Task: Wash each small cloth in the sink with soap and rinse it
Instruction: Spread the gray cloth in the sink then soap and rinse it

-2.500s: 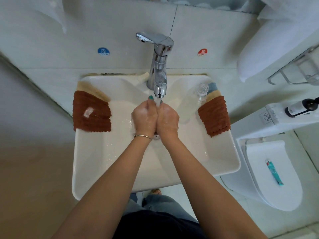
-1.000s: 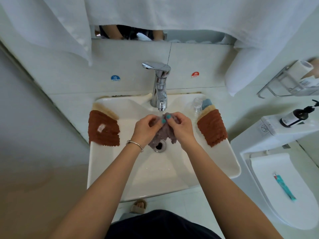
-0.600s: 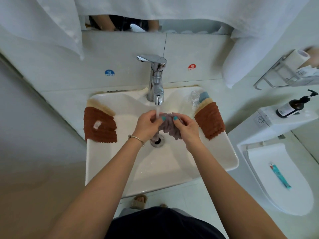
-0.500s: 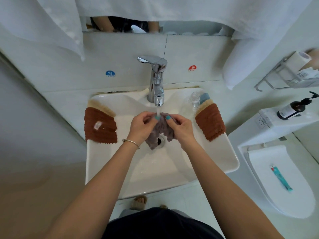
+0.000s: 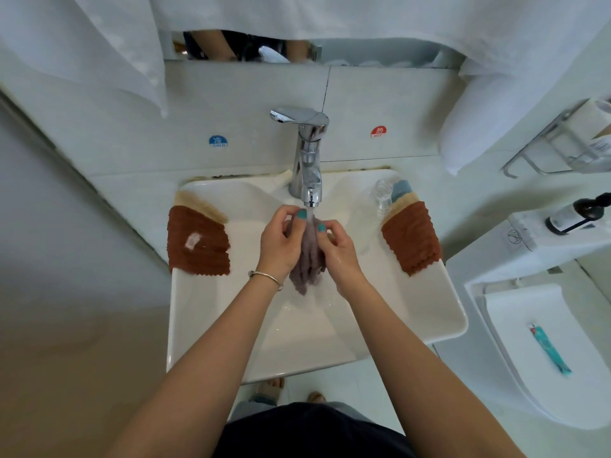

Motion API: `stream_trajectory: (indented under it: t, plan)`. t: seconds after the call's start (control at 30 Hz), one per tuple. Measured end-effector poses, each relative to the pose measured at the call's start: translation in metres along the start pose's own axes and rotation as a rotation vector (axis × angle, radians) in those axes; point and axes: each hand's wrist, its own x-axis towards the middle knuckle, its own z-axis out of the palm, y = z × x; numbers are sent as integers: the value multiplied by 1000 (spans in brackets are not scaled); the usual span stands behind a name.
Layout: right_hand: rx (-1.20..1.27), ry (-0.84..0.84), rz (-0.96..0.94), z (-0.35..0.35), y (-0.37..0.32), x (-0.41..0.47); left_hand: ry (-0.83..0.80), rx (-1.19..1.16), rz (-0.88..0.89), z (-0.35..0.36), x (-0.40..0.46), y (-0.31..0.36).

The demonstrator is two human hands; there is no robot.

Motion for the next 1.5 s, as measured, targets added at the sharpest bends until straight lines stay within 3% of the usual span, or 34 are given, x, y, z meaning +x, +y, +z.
stream_trajectory:
  t: [0.17,0.3,0.37,0.57,0.77,0.93,1.07,1.17,1.3,1.5]
  plan:
    - [-52,98,-160,10,-17,4,161,68,-48,2,2,-11]
    - [-105,45,-71,17,-6,3,272,-22,-51,18,3,0]
    - [-161,19,4,21,-2,2,260,-18,-67,25,2,2]
    - [-107,111,-83,31,-7,-5,239,-92,-194,35,-7,-12]
    - [-190,159,-23,29,-7,6,240,-111,-190,40,4,-12]
    - [-346,192,-56,27,-12,16,209,34,-125,38,15,-7]
    - [-478,94,56,23,-18,19,246,-4,-196,35,13,-7]
    - [-266,81,78,21,-21,12,186,-117,-296,31,5,-9]
    - [85,76,149,14,-17,3,126,-86,-269,20,-4,-12]
    - [-123,40,60,-10,-7,2,130,-100,-174,-5,-2,-21]
